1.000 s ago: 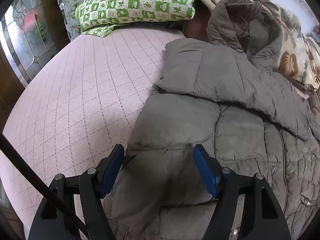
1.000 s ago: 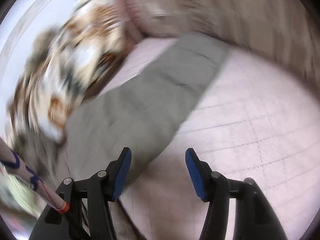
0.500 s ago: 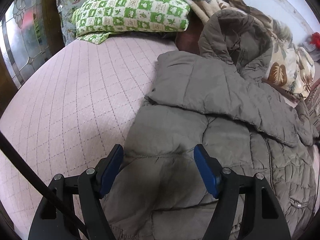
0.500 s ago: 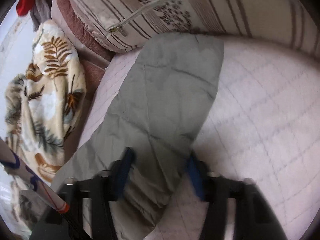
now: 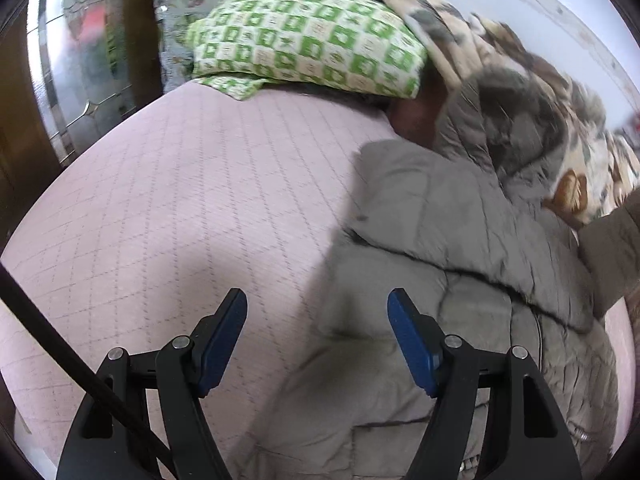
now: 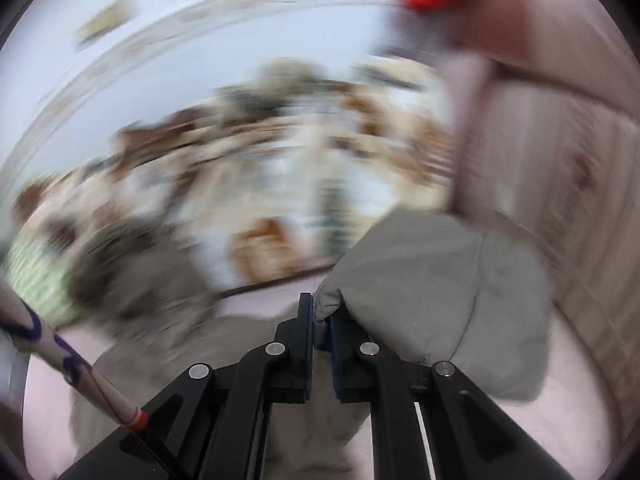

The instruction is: Fold large clothes

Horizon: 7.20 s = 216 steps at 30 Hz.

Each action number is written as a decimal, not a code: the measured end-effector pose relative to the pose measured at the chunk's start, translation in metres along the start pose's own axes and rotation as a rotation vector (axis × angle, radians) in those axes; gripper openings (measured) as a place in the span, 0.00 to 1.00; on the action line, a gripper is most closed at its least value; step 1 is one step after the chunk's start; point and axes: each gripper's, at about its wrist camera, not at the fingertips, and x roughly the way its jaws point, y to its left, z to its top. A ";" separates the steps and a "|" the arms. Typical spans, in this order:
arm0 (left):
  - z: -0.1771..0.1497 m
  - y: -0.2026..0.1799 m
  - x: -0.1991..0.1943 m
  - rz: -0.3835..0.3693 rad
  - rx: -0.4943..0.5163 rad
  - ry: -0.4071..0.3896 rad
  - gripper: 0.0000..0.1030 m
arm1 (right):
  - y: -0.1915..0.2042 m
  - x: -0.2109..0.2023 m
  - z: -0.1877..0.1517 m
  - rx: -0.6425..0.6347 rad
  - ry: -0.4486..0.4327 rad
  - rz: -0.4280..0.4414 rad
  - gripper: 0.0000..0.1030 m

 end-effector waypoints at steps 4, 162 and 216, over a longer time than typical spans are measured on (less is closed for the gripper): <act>0.009 0.016 -0.001 0.010 -0.044 -0.003 0.69 | 0.101 0.001 -0.042 -0.186 0.072 0.162 0.08; 0.010 0.018 0.007 -0.029 -0.023 0.084 0.65 | 0.246 0.017 -0.095 -0.051 0.114 0.008 0.50; 0.017 0.040 0.009 -0.089 0.002 0.149 0.65 | 0.225 0.016 -0.178 -0.276 0.260 0.027 0.80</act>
